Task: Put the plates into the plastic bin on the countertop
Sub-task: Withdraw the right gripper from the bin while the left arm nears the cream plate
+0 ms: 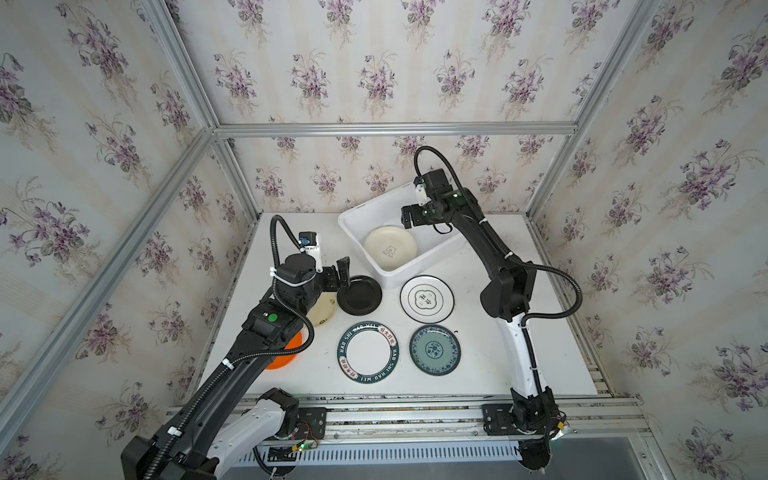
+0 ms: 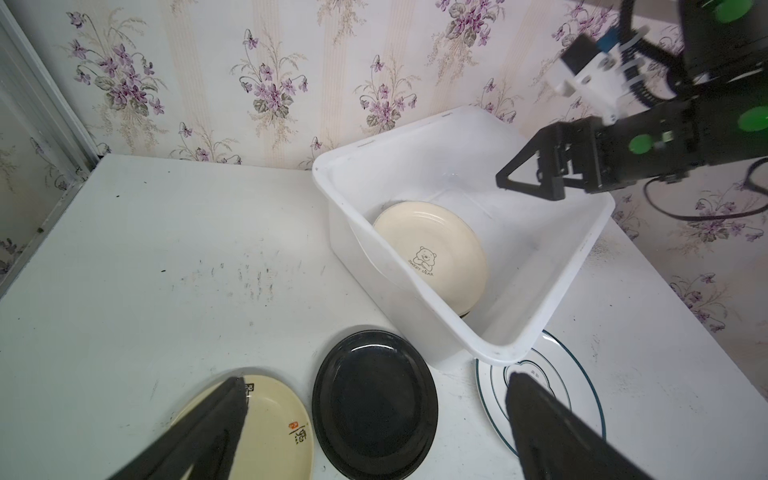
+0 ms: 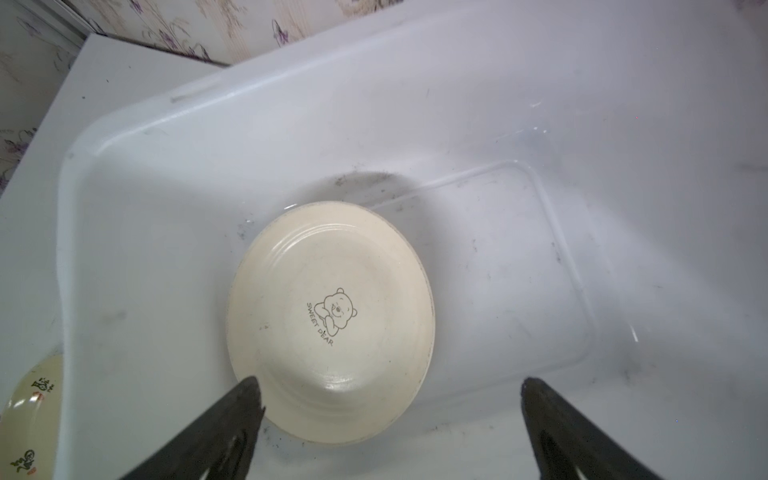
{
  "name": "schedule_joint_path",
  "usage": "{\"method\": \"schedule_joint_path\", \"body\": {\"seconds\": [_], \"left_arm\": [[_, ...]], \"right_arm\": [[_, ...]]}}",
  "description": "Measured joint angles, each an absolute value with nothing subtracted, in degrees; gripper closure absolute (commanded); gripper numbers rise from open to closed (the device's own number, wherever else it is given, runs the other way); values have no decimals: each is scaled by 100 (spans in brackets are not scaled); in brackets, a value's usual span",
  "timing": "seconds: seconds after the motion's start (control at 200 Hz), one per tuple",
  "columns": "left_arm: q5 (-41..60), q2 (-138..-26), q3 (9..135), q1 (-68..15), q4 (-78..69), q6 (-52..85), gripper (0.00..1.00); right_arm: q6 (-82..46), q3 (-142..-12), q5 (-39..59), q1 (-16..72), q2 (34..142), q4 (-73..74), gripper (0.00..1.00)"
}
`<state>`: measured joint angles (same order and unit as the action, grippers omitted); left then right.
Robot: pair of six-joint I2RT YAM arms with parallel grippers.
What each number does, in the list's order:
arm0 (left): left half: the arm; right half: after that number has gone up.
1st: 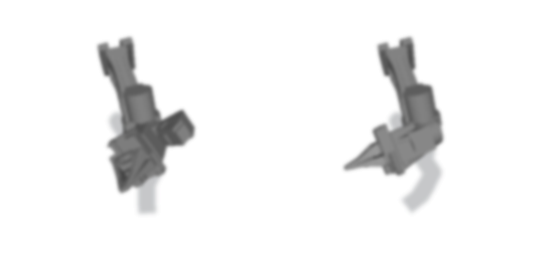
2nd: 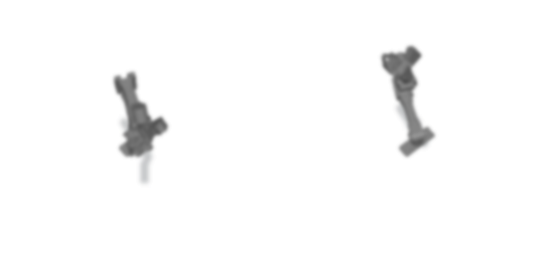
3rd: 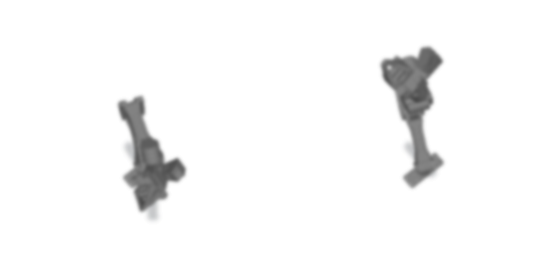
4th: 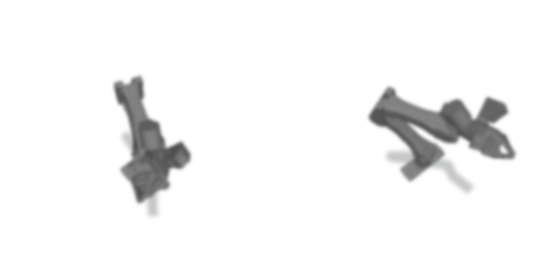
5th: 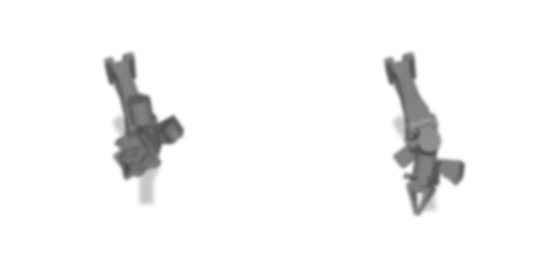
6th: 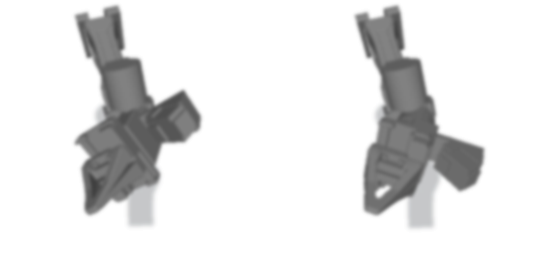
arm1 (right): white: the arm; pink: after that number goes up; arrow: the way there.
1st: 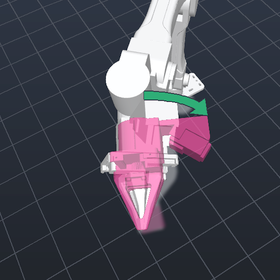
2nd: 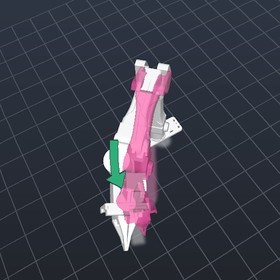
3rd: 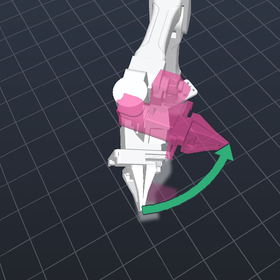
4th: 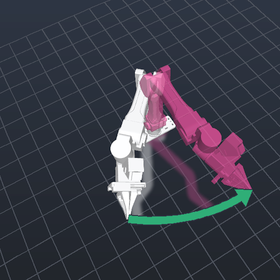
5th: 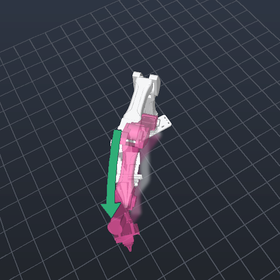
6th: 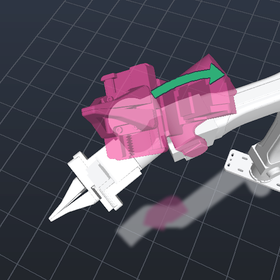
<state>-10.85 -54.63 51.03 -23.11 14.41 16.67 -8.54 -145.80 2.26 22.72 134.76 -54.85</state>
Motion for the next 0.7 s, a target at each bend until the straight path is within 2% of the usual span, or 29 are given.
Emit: {"method": "schedule_joint_path", "body": {"seconds": [0.23,0.54,0.7], "left_arm": [[-1282,-5081,4939,-2300,1664,1857,1],[-1306,-4462,4661,-2209,2519,2250,1],[-899,-4276,4578,-2193,2902,2495,1]], "right_arm": [[-985,-14090,-331,2427,12488,-5524,1],[-2069,-10025,-154,2467,9802,-3990,0],[-2314,-9091,-141,2491,8984,-3590,1]]}}
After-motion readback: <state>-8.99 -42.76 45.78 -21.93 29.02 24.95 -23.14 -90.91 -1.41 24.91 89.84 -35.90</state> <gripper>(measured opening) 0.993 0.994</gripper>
